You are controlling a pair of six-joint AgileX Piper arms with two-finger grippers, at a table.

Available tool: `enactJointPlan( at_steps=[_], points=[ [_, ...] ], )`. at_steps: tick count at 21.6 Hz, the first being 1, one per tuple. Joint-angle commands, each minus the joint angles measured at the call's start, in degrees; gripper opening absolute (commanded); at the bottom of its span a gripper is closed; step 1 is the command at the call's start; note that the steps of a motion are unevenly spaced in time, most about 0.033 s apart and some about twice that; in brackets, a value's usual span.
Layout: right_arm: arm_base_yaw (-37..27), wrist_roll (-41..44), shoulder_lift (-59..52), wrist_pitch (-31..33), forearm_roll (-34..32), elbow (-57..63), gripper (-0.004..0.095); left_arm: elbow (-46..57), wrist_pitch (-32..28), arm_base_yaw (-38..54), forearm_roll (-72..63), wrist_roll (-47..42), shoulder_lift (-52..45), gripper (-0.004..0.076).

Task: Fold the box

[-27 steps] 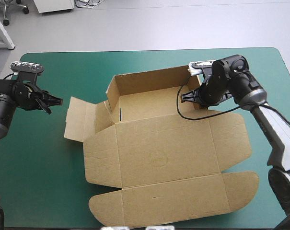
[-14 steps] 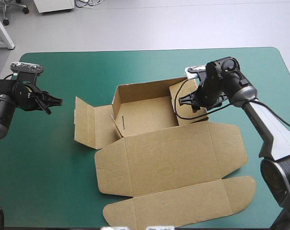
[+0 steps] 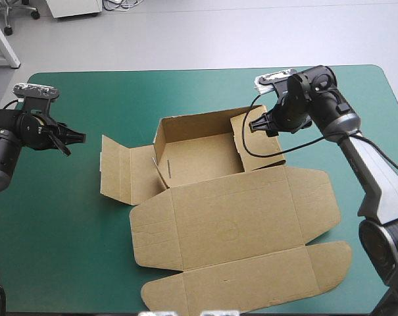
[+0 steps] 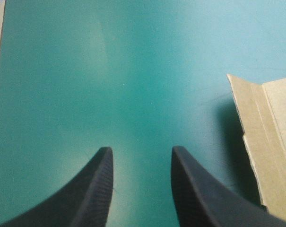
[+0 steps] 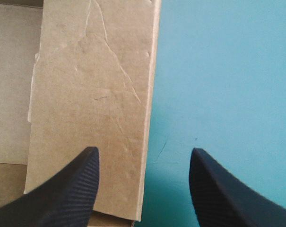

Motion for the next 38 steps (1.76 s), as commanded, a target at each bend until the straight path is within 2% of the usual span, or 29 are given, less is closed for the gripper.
enactJointPlan(
  at_steps=[1,6,13,15,16,17,18,19,20,28,32,35,38],
  points=[
    [-0.2,-3.2,0.5,-0.9,-0.4,-3.1,0.0541,-1.6,-2.1,-0.1,0.6,-1.1,-2.1,0.0288],
    [-1.1,-5.0,5.2,-0.5,0.4,-3.2,0.0541,-1.6,-1.2,-0.1,0.6,-1.1,-2.1,0.0288],
    [-2.0,-5.6,10.7,-0.8,6.1,-3.2,0.0518,-1.6,-1.3,-0.1,0.6,-1.1,-2.1,0.0288],
    [-2.0,-5.6,11.3,-0.8,6.2,-3.2,0.0411,-1.6,-1.3,-0.1,0.6,-1.1,-2.1,0.0288],
    [-2.0,-5.6,11.3,-0.8,6.2,-3.2,0.0284,-1.6,-1.3,-0.1,0.6,-1.1,-2.1,0.0288],
    [-2.0,-5.6,11.3,-0.8,6.2,-3.3,0.0227,-1.6,-1.3,-0.1,0.6,-1.1,-2.1,0.0288],
    [-2.0,-5.6,11.2,-1.0,6.2,-3.4,0.0085,-1.6,-1.4,-0.1,0.6,-1.1,-2.1,0.0288],
    [-2.0,-5.6,11.0,-1.1,6.2,-3.5,0.0005,-1.6,-1.4,-0.1,0.8,-1.1,-2.1,0.0288],
    [-2.0,-5.6,10.9,-1.2,6.2,-3.9,-0.0016,-1.6,-1.4,-0.1,0.8,-1.1,-2.1,0.0288],
    [-2.1,-5.6,5.2,0.8,5.4,-14.5,-0.002,-1.6,-3.7,-0.1,0.9,-1.1,-2.1,0.0288],
    [-3.6,-5.6,-0.3,0.8,5.9,-18.0,-0.002,-1.6,-5.7,-0.1,6.2,-3.8,-2.8,0.0288],
    [-8.8,-5.7,-6.0,0.8,6.8,-18.0,-0.002,-1.6,-6.9,-0.1,9.4,-7.0,-3.1,0.0272],
    [-13.9,-7.3,-10.2,0.8,11.3,-18.0,-0.002,-1.6,-10.2,-0.1,7.7,-7.5,-3.1,0.027]
  ],
)
